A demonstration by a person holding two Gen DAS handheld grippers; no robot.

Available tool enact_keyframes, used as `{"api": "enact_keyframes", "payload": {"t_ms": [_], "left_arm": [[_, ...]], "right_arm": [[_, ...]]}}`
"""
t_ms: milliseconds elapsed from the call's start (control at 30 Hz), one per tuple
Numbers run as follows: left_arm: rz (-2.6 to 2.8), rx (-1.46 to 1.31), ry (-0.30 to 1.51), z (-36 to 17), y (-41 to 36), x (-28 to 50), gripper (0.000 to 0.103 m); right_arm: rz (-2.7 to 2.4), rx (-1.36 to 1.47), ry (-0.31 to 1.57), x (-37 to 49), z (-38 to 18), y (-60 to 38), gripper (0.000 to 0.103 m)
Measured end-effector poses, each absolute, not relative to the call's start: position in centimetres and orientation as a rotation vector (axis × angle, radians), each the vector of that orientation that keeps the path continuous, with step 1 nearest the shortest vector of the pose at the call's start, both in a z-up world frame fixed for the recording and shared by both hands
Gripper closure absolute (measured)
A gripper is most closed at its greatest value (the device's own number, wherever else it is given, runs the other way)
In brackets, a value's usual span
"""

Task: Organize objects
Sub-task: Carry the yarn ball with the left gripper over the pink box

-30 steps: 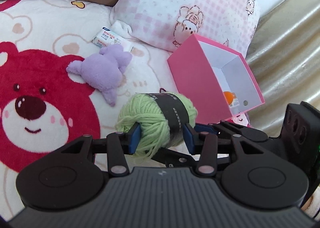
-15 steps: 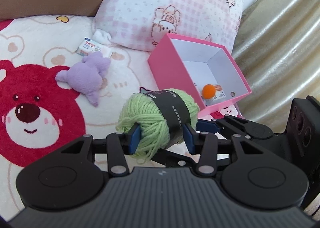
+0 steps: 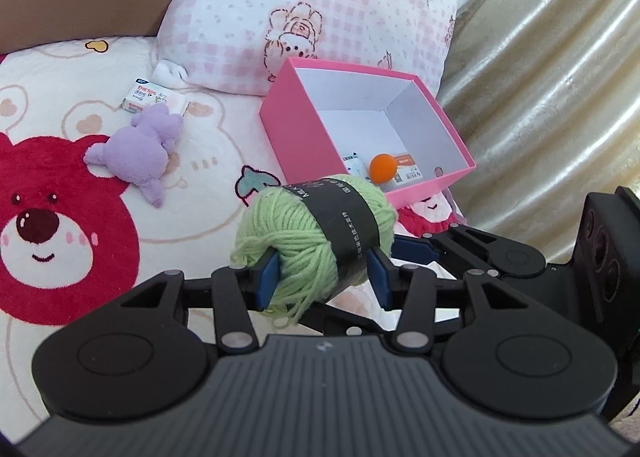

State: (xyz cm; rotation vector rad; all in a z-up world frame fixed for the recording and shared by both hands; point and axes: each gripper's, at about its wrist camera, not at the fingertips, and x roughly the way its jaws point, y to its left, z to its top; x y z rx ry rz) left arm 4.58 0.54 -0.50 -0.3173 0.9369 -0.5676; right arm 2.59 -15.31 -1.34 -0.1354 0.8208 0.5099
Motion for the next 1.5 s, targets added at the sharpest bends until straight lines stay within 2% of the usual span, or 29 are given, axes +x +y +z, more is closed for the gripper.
{"api": "enact_keyframes", "payload": {"t_ms": [767,1100,1500], "left_arm": [[-0.599,-0.222,0.954,4.6,-3.6,3.7,0.058],[-0.628,-0.12,0.904,6.9,-6.6,3.3,0.058],[-0.645,-0.141,0.866,8.7,-9.4,4.1,0.058]], "right_arm": [[0.471,-0.081,0.807,1.1,2.6,-19.1,0.017],[0.445,-0.051,0.764,1.0,4.6,-21.2,0.016],[0.4,-0.081,0.736,1.9,6.5,-23.5,0.016]]}}
